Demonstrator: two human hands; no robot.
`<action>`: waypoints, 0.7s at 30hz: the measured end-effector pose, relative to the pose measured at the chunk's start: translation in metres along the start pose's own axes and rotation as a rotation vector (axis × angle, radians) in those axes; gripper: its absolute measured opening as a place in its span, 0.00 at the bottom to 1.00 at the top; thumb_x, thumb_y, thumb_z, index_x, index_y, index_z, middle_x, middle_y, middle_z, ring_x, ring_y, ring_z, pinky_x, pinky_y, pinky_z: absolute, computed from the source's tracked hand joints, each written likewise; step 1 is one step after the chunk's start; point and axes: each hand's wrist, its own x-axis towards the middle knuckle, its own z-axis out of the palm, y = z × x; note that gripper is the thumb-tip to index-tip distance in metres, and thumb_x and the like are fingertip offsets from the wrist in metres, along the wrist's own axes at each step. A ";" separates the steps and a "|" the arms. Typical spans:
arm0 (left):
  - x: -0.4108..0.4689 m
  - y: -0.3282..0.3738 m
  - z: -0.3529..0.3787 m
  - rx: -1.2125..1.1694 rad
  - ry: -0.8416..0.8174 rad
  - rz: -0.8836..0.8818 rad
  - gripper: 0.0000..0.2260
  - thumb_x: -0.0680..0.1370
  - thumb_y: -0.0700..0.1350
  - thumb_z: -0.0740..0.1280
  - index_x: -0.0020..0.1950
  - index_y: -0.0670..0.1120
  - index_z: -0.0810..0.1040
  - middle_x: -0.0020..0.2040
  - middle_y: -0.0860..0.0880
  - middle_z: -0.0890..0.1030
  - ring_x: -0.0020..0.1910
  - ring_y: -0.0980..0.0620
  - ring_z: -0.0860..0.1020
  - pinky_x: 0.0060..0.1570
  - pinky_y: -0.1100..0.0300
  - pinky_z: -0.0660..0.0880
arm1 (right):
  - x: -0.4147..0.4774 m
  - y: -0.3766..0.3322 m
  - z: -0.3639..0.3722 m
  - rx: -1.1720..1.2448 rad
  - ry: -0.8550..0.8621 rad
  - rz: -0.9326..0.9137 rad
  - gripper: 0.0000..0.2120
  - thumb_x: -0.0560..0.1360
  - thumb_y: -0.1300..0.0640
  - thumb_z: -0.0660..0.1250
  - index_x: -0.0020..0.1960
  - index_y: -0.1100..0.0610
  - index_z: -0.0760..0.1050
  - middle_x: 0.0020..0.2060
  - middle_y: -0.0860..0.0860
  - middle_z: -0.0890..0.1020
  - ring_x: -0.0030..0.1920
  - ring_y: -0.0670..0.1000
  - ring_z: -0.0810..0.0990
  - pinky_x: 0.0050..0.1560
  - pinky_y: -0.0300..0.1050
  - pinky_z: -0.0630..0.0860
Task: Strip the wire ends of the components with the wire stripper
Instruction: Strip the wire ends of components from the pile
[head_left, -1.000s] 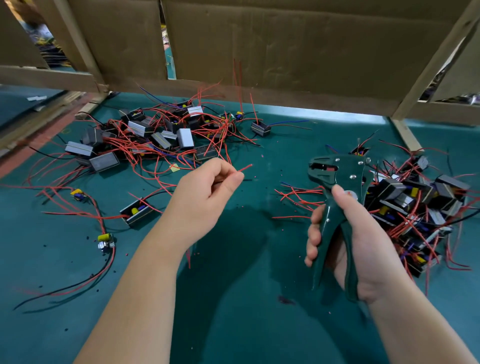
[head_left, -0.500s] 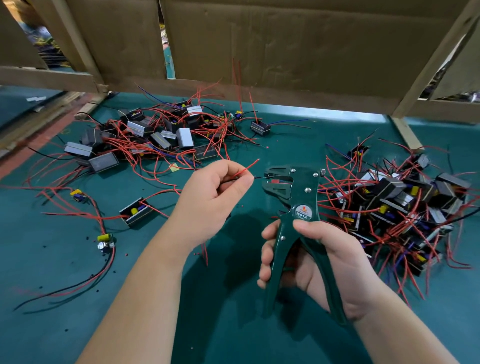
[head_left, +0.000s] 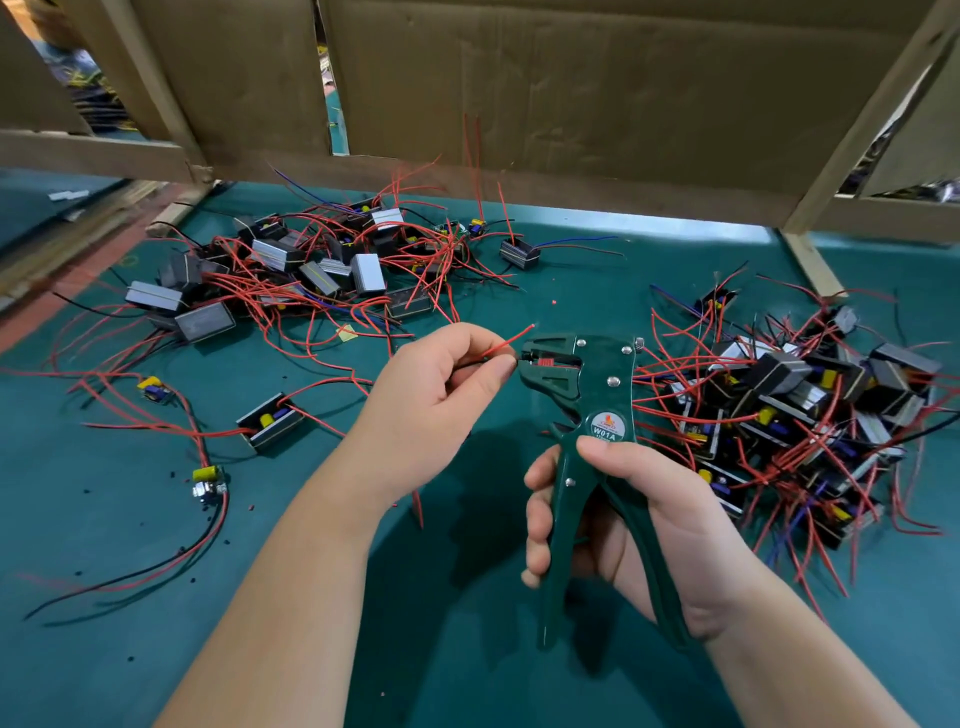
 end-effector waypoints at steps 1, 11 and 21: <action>0.000 0.000 0.000 0.023 0.000 0.010 0.06 0.79 0.40 0.65 0.44 0.49 0.77 0.28 0.57 0.70 0.26 0.60 0.63 0.27 0.70 0.63 | 0.000 0.000 0.000 -0.004 0.007 0.001 0.15 0.66 0.50 0.68 0.42 0.62 0.80 0.33 0.63 0.77 0.31 0.60 0.77 0.36 0.55 0.78; -0.001 -0.007 -0.002 0.135 0.088 -0.040 0.08 0.78 0.51 0.55 0.51 0.54 0.72 0.33 0.57 0.76 0.34 0.60 0.73 0.36 0.67 0.68 | 0.006 0.008 0.008 -0.063 0.383 -0.070 0.28 0.58 0.30 0.71 0.32 0.56 0.75 0.24 0.58 0.70 0.20 0.54 0.68 0.24 0.43 0.69; 0.002 -0.012 -0.008 0.171 0.148 0.000 0.06 0.81 0.43 0.60 0.46 0.49 0.73 0.32 0.56 0.75 0.31 0.62 0.72 0.33 0.71 0.66 | 0.002 -0.014 -0.017 0.100 0.383 -0.374 0.19 0.67 0.48 0.63 0.48 0.63 0.77 0.38 0.61 0.81 0.35 0.58 0.80 0.43 0.55 0.79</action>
